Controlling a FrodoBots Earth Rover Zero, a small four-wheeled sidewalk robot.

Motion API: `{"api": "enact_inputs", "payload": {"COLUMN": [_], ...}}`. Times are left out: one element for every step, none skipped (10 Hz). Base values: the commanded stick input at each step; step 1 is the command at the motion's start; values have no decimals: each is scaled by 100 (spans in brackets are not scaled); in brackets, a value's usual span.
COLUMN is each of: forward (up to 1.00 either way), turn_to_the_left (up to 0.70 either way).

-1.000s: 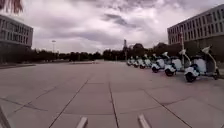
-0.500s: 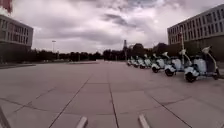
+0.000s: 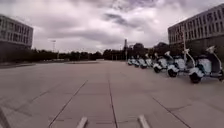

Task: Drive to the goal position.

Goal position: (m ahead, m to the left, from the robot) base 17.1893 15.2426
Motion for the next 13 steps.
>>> {"api": "enact_inputs", "payload": {"forward": [70,70,70,70,70,70,70,70,70,70,70,70,70], "turn_to_the_left": [17,6,30,36,36,36,26,8,1,1,1,1,1]}}
